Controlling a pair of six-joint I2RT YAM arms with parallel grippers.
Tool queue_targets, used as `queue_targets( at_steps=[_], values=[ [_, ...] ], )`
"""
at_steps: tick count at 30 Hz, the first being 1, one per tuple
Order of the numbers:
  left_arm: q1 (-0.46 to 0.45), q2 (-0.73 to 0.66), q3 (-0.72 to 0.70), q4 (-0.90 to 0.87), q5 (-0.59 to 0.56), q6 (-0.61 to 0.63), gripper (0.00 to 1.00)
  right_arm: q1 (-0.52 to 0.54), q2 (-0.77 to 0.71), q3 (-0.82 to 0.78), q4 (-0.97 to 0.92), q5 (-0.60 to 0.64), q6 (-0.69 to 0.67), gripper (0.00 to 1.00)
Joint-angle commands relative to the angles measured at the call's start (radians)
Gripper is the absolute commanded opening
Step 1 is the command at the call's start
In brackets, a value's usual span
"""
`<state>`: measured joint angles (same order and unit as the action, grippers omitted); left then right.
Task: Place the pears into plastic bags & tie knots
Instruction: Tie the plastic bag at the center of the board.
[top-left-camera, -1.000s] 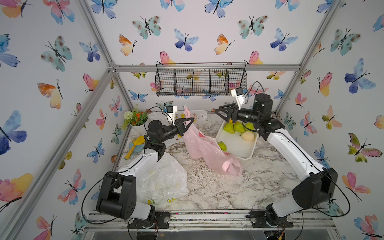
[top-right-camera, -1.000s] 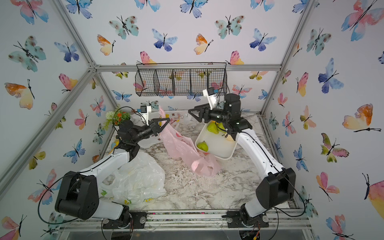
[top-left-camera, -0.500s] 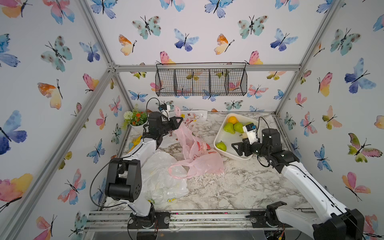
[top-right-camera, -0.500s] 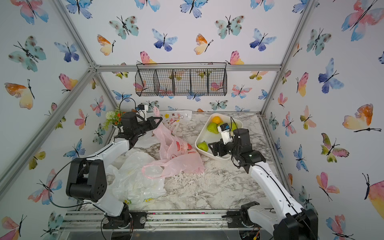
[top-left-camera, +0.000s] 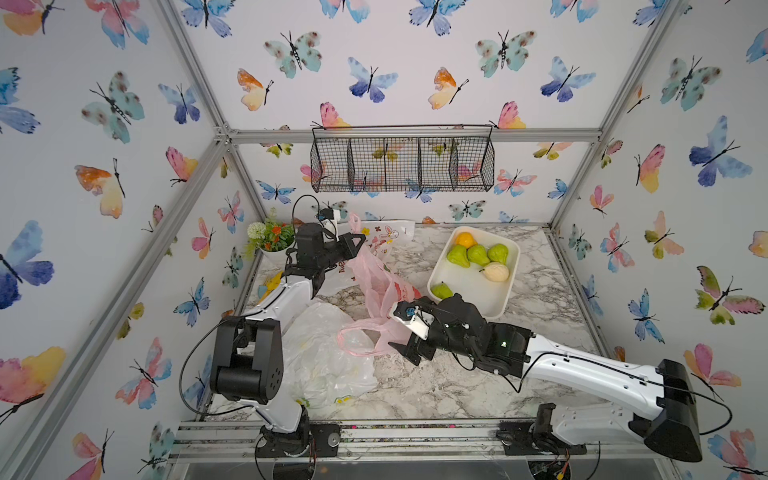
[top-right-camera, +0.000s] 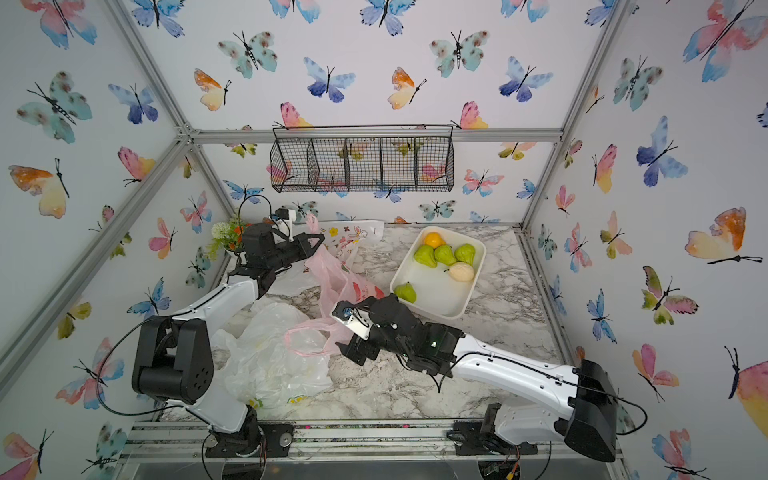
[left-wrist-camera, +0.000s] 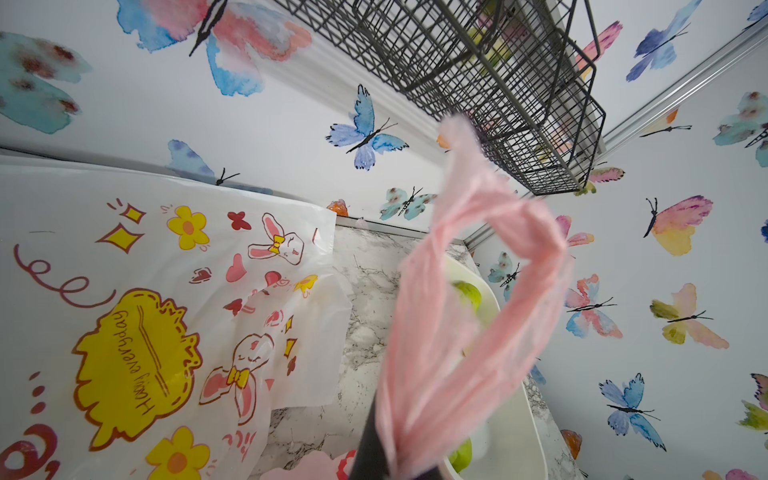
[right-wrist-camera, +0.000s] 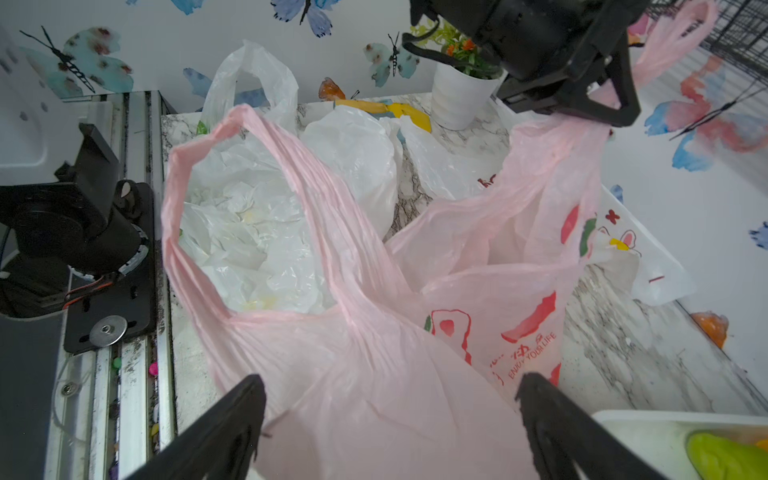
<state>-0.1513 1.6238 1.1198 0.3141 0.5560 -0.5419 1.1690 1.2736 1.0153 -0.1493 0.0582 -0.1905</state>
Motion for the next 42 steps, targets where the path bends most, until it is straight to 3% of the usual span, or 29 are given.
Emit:
queue_targets(
  at_steps=[1,7,15,21,28,35,39,42],
  values=[
    [0.003,-0.035,0.006,-0.031,0.008,0.025,0.00,0.050,0.031,0.031,0.064,0.030,-0.070,0.98],
    [0.001,-0.036,0.022,-0.043,0.015,0.030,0.00,0.133,0.132,0.054,0.105,0.139,-0.122,0.98],
    [-0.007,-0.041,0.012,-0.024,0.035,0.019,0.00,0.134,0.227,0.107,0.140,0.242,-0.153,1.00],
    [-0.013,-0.065,0.016,-0.041,0.051,0.038,0.00,0.063,0.267,0.175,-0.009,0.134,-0.131,0.95],
    [-0.029,-0.108,0.024,-0.082,0.073,0.074,0.00,-0.041,0.289,0.210,-0.085,-0.061,-0.124,0.73],
    [-0.039,-0.128,0.021,-0.101,0.068,0.074,0.00,-0.066,0.258,0.197,-0.043,-0.060,-0.088,0.55],
    [-0.040,-0.143,0.030,-0.136,0.049,0.077,0.00,-0.072,0.199,0.127,0.061,-0.008,-0.048,0.28],
    [-0.048,-0.167,0.048,-0.252,0.037,0.163,0.00,-0.103,0.129,0.066,0.145,-0.008,-0.010,0.10]
  ],
)
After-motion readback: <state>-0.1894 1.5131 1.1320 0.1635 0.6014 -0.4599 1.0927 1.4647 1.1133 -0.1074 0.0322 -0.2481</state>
